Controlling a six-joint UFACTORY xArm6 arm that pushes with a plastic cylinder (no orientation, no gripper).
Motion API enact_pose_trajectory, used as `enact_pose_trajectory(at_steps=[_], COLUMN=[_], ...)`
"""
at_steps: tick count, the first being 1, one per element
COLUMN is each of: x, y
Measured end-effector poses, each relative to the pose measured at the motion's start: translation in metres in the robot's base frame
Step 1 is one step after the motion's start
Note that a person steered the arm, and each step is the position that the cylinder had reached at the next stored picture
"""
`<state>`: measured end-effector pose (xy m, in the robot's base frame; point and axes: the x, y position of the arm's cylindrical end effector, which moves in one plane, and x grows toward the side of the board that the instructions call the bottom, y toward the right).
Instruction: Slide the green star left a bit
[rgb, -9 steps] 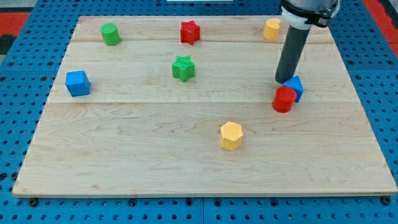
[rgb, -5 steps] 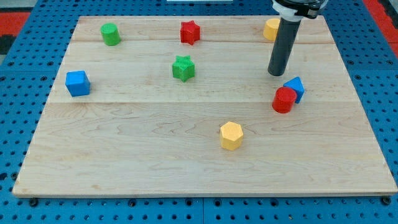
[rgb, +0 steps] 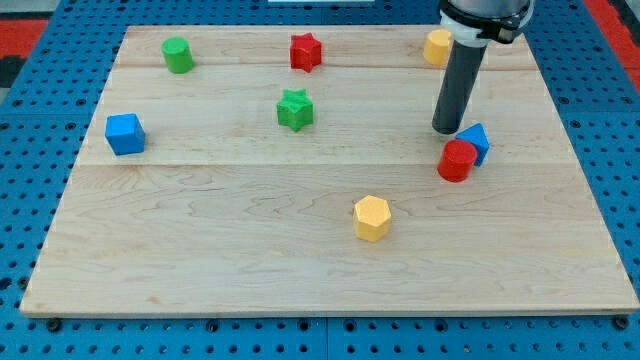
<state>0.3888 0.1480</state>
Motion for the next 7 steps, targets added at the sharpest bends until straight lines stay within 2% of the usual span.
enact_pose_trajectory(at_steps=[3,6,7], x=[-0.036,-0.050,-0.051], y=[-0.011,-0.087,-0.093])
